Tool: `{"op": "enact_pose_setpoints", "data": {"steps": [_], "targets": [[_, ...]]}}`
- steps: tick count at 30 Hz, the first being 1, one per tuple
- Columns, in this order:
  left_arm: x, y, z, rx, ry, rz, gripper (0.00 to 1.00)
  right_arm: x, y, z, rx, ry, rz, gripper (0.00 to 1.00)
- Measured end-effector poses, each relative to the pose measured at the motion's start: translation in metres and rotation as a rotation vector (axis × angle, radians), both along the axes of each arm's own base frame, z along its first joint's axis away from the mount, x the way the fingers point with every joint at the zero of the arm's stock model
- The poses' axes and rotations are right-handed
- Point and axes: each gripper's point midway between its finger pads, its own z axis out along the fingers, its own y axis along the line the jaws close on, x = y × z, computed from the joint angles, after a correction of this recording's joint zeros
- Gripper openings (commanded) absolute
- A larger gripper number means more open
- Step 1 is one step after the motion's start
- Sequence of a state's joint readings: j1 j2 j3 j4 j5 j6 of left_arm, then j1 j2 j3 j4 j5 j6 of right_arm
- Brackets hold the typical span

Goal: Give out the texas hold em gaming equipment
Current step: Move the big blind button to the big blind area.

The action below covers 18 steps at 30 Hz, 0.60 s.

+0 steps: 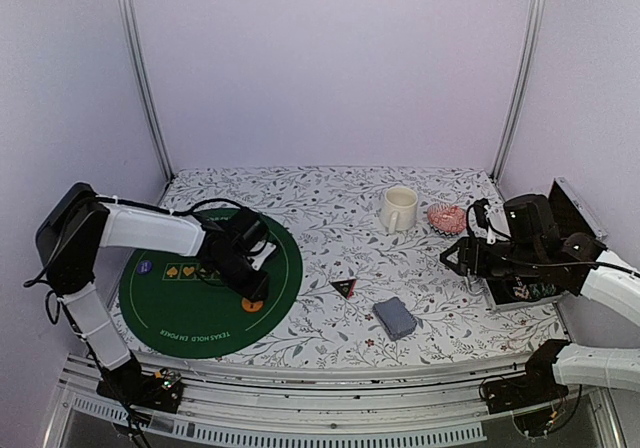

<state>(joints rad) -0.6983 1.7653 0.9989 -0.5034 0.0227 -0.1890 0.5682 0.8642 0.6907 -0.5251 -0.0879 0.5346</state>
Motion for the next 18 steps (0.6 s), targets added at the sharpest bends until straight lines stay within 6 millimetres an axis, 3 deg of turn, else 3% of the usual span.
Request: {"op": "enact_pose_setpoints", "data": {"steps": [4, 7, 12, 18], "targets": [[-0.026, 0.013, 0.002, -0.011, 0.031, 0.021, 0.34, 0.001, 0.001, -0.007, -0.015, 0.021, 0.002, 0.71], [-0.035, 0.013, 0.003, -0.016, 0.062, 0.026, 0.36, 0.001, 0.001, -0.008, -0.017, 0.022, 0.003, 0.71], [-0.04, 0.015, 0.007, -0.01, 0.085, 0.04, 0.42, 0.001, 0.001, -0.005, -0.011, 0.014, 0.003, 0.71], [-0.033, 0.014, 0.033, -0.054, 0.04, 0.064, 0.46, 0.001, 0.001, -0.003, -0.004, 0.009, 0.002, 0.71]]}}
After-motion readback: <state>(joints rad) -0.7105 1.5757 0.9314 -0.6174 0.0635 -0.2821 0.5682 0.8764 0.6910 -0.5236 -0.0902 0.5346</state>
